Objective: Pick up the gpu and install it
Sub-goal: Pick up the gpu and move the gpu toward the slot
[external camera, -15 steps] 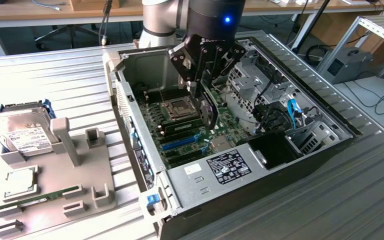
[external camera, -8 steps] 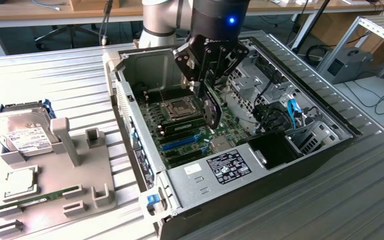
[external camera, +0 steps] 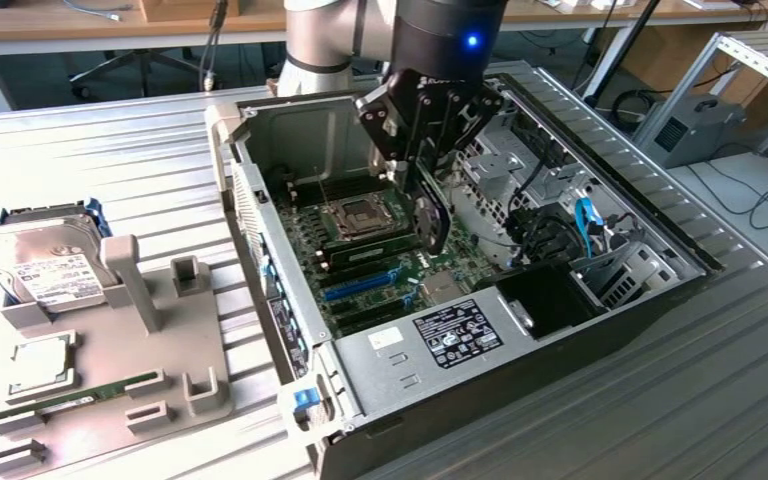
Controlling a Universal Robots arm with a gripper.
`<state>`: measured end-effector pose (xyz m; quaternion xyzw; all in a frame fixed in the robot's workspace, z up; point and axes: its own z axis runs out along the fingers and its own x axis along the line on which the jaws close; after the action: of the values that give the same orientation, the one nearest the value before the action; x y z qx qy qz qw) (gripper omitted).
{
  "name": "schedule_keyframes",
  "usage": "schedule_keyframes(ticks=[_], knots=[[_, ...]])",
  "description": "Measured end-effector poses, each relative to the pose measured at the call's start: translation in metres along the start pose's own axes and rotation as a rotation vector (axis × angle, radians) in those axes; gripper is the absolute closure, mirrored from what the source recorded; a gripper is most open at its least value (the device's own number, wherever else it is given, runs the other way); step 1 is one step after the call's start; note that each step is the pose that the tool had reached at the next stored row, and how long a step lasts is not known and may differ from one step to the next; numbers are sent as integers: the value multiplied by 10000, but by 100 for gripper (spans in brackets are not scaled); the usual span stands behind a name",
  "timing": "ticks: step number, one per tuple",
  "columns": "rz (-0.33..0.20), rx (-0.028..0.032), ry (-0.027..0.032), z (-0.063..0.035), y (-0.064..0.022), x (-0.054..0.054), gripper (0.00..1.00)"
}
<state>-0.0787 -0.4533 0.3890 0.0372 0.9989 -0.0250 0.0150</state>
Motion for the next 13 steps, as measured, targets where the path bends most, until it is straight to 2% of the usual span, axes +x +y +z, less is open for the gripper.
schedule_keyframes(ticks=[5,9,11,13], knots=[[-1,31,-2,8,121,-46,74],[-2,61,-4,12,249,-68,74],[-2,75,-6,15,317,-78,74],[-3,101,-8,46,432,-104,74]])
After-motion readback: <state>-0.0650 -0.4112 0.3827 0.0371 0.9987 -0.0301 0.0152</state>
